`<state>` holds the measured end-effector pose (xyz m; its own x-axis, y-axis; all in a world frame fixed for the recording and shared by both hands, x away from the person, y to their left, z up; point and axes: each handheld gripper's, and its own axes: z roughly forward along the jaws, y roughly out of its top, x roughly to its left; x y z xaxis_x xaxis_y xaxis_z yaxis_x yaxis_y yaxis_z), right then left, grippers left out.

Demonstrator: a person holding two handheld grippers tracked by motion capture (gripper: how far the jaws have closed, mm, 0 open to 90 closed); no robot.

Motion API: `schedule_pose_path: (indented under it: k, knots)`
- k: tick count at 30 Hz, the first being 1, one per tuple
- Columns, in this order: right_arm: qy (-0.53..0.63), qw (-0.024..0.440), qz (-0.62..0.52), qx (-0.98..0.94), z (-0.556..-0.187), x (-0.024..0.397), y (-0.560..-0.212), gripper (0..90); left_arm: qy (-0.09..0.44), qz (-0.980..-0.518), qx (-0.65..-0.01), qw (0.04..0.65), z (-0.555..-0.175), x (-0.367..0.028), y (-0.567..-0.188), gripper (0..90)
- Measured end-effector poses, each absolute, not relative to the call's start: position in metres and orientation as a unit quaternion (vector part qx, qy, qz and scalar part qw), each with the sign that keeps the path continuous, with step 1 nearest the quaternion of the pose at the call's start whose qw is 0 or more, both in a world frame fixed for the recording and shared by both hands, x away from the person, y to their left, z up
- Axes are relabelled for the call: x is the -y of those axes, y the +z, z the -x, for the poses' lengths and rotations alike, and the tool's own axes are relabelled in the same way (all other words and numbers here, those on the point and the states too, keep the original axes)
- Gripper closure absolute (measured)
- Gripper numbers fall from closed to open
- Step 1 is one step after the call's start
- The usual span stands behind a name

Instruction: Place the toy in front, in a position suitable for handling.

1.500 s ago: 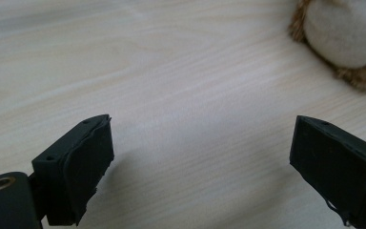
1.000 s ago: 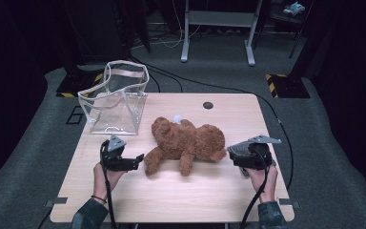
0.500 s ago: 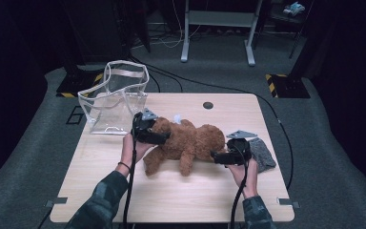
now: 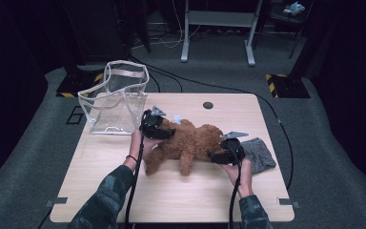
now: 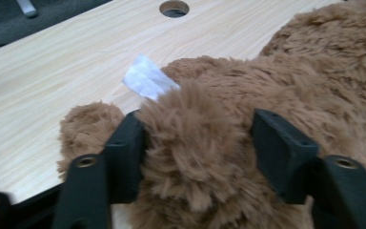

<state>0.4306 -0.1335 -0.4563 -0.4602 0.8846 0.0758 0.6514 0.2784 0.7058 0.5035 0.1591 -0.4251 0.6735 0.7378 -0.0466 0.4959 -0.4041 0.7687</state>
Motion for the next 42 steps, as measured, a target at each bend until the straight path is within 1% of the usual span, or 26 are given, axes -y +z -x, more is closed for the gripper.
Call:
schedule_pose_path:
  k: [1, 4, 7, 8, 9, 10, 11, 12, 18, 22, 30, 33, 42]
  knots:
    - [0.347, 0.17, -0.49, -0.781, -0.43, 0.133, -0.457, 35.1, 0.15, -0.824, -0.374, 0.399, -0.503, -0.159, -0.426, 49.2]
    - [0.349, 0.173, -0.492, -0.779, -0.429, 0.132, -0.456, 42.3, 0.151, -0.823, -0.374, 0.399, -0.502, -0.157, -0.426, 58.0]
    - [0.347, 0.179, -0.484, -0.783, -0.43, 0.132, -0.455, 49.5, 0.148, -0.823, -0.373, 0.402, -0.502, -0.158, -0.427, 64.4]
    - [0.347, 0.18, -0.485, -0.782, -0.429, 0.132, -0.455, 55.1, 0.145, -0.82, -0.374, 0.409, -0.501, -0.16, -0.428, 68.4]
    - [0.347, 0.18, -0.485, -0.782, -0.429, 0.132, -0.455, 55.1, 0.145, -0.82, -0.374, 0.409, -0.501, -0.16, -0.428, 70.8]
    - [0.347, 0.182, -0.485, -0.782, -0.429, 0.131, -0.455, 60.3, 0.149, -0.819, -0.372, 0.411, -0.5, -0.16, -0.429, 72.8]
    - [0.347, 0.182, -0.485, -0.782, -0.429, 0.131, -0.455, 60.3, 0.151, -0.818, -0.372, 0.412, -0.5, -0.16, -0.43, 72.8]
    - [0.351, 0.188, -0.484, -0.78, -0.429, 0.131, -0.456, 64.3, 0.155, -0.819, -0.37, 0.41, -0.498, -0.16, -0.432, 76.6]
    - [0.353, 0.205, -0.475, -0.779, -0.427, 0.13, -0.455, 68.9, 0.177, -0.812, -0.367, 0.418, -0.495, -0.158, -0.429, 81.9]
    - [0.355, 0.217, -0.475, -0.775, -0.426, 0.131, -0.453, 69.4, 0.191, -0.805, -0.363, 0.427, -0.491, -0.155, -0.423, 82.3]
    - [0.368, 0.236, -0.472, -0.766, -0.421, 0.146, -0.437, 69.5, 0.193, -0.802, -0.352, 0.442, -0.488, -0.142, -0.408, 82.3]
    - [0.365, 0.239, -0.473, -0.765, -0.42, 0.151, -0.436, 69.4, 0.191, -0.804, -0.351, 0.441, -0.488, -0.137, -0.408, 82.2]
    - [0.348, 0.229, -0.497, -0.761, -0.417, 0.165, -0.457, 69.2, 0.184, -0.81, -0.347, 0.435, -0.492, -0.114, -0.415, 82.1]
